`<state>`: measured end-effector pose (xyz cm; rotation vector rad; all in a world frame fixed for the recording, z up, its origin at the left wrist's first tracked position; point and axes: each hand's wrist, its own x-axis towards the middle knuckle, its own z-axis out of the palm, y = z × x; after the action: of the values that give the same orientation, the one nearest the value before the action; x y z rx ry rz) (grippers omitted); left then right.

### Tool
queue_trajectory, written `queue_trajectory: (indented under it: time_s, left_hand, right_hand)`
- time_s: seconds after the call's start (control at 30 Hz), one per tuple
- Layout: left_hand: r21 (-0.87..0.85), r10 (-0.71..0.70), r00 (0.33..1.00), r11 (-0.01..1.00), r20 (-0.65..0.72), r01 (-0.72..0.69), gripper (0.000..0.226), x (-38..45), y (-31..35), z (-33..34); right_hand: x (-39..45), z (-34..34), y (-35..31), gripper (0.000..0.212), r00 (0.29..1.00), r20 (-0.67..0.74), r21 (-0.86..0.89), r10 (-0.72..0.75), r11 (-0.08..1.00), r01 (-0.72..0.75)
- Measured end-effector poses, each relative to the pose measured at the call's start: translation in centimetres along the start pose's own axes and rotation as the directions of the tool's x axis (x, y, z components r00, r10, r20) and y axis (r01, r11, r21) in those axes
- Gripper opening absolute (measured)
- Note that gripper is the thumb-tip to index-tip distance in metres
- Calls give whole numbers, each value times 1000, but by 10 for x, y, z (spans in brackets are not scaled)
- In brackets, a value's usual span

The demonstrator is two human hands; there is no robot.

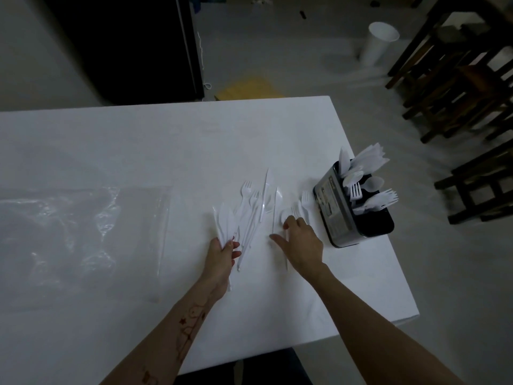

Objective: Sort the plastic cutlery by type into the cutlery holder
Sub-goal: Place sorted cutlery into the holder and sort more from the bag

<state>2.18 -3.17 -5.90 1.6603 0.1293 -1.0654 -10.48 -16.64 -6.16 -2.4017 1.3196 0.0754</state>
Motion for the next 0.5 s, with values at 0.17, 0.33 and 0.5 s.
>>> queue_trajectory:
  time_s: [0.17,0.33,0.5]
  left_hand:
    - [-52,-32,999,998,-12,31,17,4,2,7]
    - [-61,-40,999,997,4,40,15,6,8,13]
    - [-173,-71,994,981,77,84,33,9,20,21]
  right_hand:
    - [10,0,-22,39,988,58,-98,145,985,-139]
    - [13,-5,-24,16,927,82,174,366,911,-375]
    - [-7,-6,-30,15,1000,3,305,5,952,-6]
